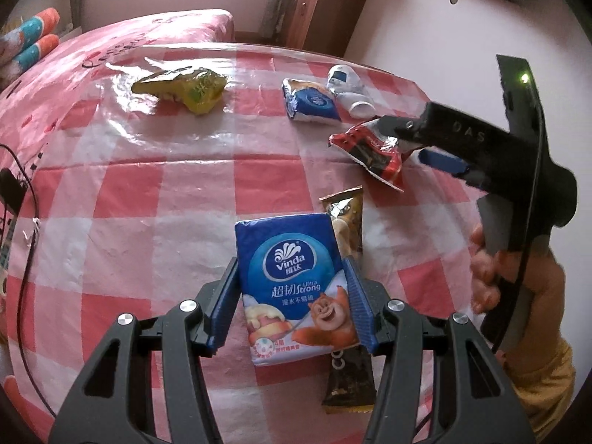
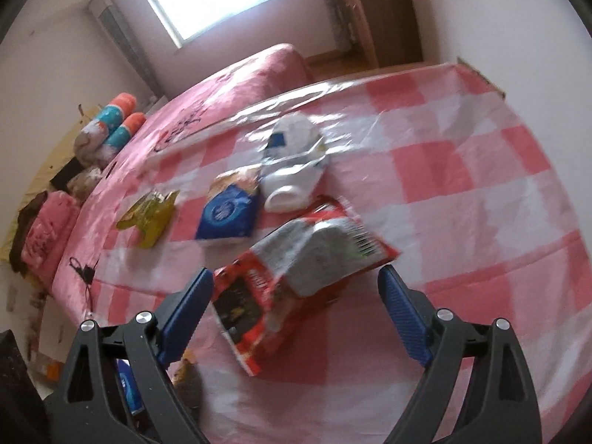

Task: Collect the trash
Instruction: 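Grasp the blue Vinda tissue pack with the left tool while the right tool grasps the red chip bag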

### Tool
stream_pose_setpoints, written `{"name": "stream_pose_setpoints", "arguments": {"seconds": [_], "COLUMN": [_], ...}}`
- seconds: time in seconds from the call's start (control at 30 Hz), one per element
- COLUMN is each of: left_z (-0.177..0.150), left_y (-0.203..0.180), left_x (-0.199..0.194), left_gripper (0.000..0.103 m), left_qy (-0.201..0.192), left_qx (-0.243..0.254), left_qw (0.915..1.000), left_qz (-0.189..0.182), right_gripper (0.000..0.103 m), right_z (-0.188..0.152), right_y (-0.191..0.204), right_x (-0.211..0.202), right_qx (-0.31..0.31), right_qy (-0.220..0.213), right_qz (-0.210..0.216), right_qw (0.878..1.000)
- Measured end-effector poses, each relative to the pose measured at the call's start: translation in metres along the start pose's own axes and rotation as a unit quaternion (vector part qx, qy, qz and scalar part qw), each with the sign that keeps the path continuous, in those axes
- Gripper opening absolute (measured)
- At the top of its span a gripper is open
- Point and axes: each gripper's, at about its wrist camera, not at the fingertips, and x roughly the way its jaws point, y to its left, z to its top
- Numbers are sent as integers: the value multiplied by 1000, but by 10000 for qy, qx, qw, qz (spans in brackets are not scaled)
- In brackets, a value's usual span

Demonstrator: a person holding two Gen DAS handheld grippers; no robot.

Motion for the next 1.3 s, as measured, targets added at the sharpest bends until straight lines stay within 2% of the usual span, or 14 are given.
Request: {"name": "stream_pose_setpoints", "arguments": {"seconds": [0.1, 0.4, 0.6, 0.67, 0.93, 1.1, 1.3], "left_z": [-2, -11, -13, -12, -10, -10, -13], "left_y": [0, -20, -21, -19, 5, 19, 32], "left_x": [0, 6, 7, 6, -2, -12, -22], "left_gripper": [56, 56, 56, 56, 56, 56, 56], "left_qy": [29, 173, 187, 174, 23, -105, -151], "left_qx": [-79, 3, -39, -49, -293, -451, -577], "left_qw": [9999, 9981, 9972, 9977, 9991, 9988, 9982], "left_qz": [-141, -586, -725, -660, -301, -128, -24], "right_gripper": [89, 89, 90, 86, 71, 64, 58], "right_z": [-2, 6, 5, 3, 1, -2, -6], "right_y": [9, 19, 28, 30, 24, 13, -5], "right_x": [5, 22, 31, 32, 27, 19, 1], "right_qx": [-111, -520, -968, -1056, -1239, -1184, -729], "right_qy": [33, -40, -74, -91, -87, -120, -371], "right_qz": [13, -466, -833, -954, -764, -424, 151], "right_qw": [9999, 9975, 9918, 9898, 9893, 9920, 9965]}}
